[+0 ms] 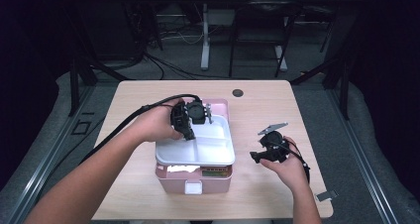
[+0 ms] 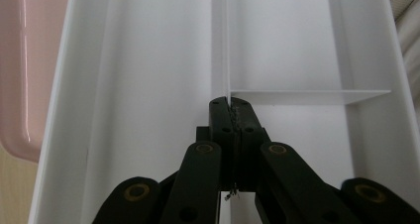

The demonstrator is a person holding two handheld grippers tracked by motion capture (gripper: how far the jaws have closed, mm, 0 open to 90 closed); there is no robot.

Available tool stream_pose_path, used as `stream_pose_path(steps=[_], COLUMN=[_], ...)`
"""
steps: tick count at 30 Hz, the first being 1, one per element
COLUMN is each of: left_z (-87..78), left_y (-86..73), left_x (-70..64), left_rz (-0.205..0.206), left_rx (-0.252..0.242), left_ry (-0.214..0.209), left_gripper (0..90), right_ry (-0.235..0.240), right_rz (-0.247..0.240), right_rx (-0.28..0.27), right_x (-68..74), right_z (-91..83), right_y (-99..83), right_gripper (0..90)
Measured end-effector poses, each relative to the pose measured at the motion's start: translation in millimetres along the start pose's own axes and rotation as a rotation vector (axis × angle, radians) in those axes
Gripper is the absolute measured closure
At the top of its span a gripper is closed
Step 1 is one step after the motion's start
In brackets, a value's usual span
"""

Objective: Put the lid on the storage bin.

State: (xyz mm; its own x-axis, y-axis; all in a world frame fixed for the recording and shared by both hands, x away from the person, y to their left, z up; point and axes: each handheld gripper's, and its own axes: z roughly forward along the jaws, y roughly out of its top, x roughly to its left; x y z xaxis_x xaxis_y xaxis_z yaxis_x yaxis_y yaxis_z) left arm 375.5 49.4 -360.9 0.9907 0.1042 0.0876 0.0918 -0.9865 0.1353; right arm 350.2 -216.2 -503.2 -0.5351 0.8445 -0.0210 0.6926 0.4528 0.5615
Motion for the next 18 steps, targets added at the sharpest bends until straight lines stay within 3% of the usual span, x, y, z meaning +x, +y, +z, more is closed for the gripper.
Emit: stream_pose_path(steps=[11, 18], left_z=[16.8, 33.3], left_y=[-2.4, -8.4], left_x=[-1.8, 0.2], left_rz=[0.049, 0.041], left_rx=[0.007, 0.009], left_ry=[-0.011, -0.023], left_gripper=[89.7, 89.6], right_ry=[0.005, 0.003], right_rz=[0.004, 0.005], right_rx=[-0.004, -0.001], right_x=[-1.9, -0.9], right_z=[0.9, 1.4], right_y=[-0.8, -0.6], right_gripper=[33.6, 33.6])
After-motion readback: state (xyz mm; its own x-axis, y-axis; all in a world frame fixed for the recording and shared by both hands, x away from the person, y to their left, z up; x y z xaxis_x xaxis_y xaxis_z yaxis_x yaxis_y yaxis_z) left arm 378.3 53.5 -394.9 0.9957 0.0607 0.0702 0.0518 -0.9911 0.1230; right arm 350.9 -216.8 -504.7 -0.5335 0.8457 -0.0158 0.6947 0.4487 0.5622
